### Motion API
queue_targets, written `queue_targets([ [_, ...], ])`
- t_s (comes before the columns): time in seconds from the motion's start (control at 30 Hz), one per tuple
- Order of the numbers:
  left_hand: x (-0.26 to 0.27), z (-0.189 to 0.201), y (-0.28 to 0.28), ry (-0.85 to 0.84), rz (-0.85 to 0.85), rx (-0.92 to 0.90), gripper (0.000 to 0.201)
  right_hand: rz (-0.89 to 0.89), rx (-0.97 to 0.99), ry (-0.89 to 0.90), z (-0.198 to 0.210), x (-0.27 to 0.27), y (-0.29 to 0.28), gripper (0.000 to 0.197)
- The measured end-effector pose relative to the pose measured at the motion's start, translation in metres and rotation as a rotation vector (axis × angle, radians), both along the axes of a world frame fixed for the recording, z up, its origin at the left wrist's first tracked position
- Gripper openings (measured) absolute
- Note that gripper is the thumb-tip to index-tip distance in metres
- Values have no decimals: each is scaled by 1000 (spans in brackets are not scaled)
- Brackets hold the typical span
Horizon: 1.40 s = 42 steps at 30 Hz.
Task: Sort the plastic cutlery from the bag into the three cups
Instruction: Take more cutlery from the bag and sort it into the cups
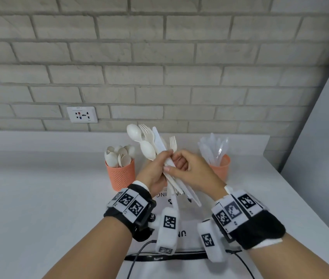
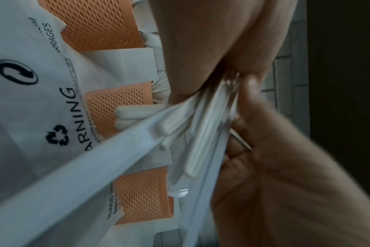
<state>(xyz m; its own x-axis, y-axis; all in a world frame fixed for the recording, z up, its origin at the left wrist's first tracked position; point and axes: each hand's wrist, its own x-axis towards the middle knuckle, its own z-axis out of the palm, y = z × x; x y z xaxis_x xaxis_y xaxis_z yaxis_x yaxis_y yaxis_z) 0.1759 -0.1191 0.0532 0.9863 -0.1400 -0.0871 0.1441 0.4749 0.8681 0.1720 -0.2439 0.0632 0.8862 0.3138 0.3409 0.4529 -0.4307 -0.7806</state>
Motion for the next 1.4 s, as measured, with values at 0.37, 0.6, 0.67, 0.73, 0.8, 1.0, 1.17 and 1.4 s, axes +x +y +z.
queue_targets([
  [0.37,3,0,1,-103,1,-19,45,126,260,281,-1,-1,2,28],
  [0.6,4,0,8,-31,3,-32,21,47,278,373,-5,0,9,23],
  [0.67,5,0,9,-25,16,-46,17,50,292,349,-4,0,7,20],
  [0.73,5,-1,10,-29,-8,-53,18,67,295,301,0,0,6,16],
  [0.8,5,-1,9,-48,-55,-47,23,34,292,224,3,-1,6,10],
  [1.0,3,0,0,-101,-125,73,41,-112,251,26,4,2,12,14],
  [1.17,-1,-4,-7,-101,-115,137,47,-132,230,56,7,5,11,12],
  [1.4,4,-6,-14,-72,-71,109,45,-141,155,179,9,9,13,18],
])
